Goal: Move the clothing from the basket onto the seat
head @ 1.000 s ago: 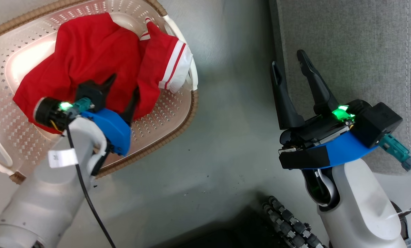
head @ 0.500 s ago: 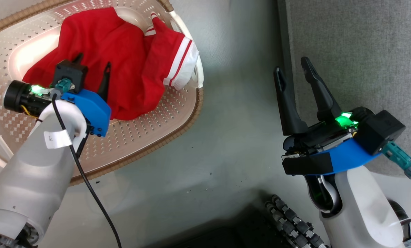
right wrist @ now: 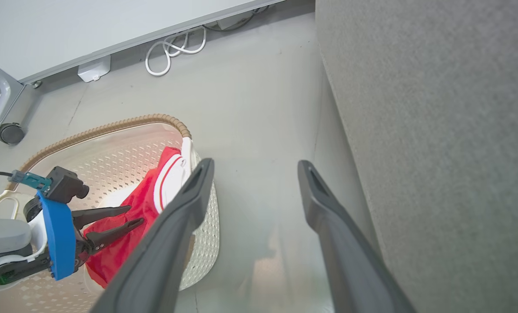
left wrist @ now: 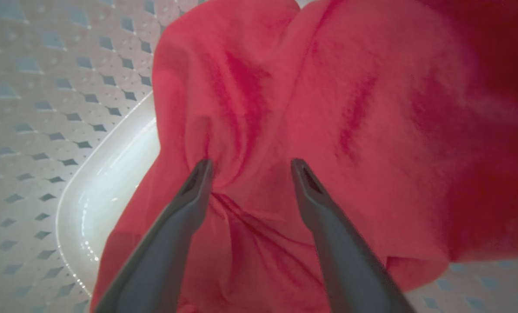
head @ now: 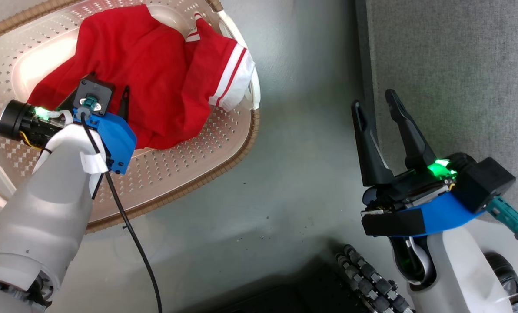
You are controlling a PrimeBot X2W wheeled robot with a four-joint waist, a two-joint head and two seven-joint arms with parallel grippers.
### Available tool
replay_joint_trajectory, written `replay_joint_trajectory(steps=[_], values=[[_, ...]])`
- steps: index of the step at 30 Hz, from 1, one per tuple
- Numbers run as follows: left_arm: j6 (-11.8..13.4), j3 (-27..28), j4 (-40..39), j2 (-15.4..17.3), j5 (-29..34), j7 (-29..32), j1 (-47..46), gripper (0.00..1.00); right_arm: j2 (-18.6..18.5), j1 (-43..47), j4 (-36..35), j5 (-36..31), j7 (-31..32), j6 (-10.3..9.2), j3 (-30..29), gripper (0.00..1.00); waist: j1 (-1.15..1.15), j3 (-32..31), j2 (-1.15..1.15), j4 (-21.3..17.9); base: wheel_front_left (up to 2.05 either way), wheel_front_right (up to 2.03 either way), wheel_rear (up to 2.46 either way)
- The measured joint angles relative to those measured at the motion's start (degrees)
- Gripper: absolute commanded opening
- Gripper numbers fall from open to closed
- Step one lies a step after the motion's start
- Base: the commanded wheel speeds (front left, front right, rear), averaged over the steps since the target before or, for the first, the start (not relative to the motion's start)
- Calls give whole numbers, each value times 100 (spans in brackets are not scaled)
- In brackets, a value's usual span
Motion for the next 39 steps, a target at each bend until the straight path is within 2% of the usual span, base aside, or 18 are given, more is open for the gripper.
replay_joint_trajectory(steps=[5,6,7,8,9,11,24,30,36,39], values=[[162,2,121,-59,-13,94,-67,99,-1,87,-59,-24,20,0,-49,100,0,20,0,27,0,0,0],[162,5,135,-70,-29,99,-68,95,-1,96,-74,-31,26,0,-49,100,0,21,0,31,0,0,0],[162,4,146,-82,-38,107,-68,81,-1,103,-85,-31,30,0,-46,100,0,21,0,33,0,0,0],[162,3,155,-94,-48,123,-69,60,-1,108,-92,-31,34,0,-44,100,0,20,0,34,0,0,0],[160,0,164,-104,-56,137,-69,45,-1,110,-103,-31,35,0,-42,100,0,17,0,34,0,0,0],[149,-8,185,-118,-62,181,-70,0,-1,127,-127,-31,56,0,-43,100,0,12,0,34,0,0,0],[77,-20,244,-159,-165,130,-143,0,-1,146,-163,-37,74,0,-103,100,0,-31,0,38,0,0,0],[-48,74,219,-183,-326,-47,-153,0,0,-5,-132,-30,71,0,-42,100,0,-80,0,31,0,0,0],[-126,310,10,-96,-519,-172,-19,0,-1,-319,-3,35,38,0,69,100,0,-256,0,-51,0,0,0],[-124,471,-386,29,-559,-186,97,0,1,-504,130,64,15,0,135,100,0,-398,0,-106,0,0,0]])
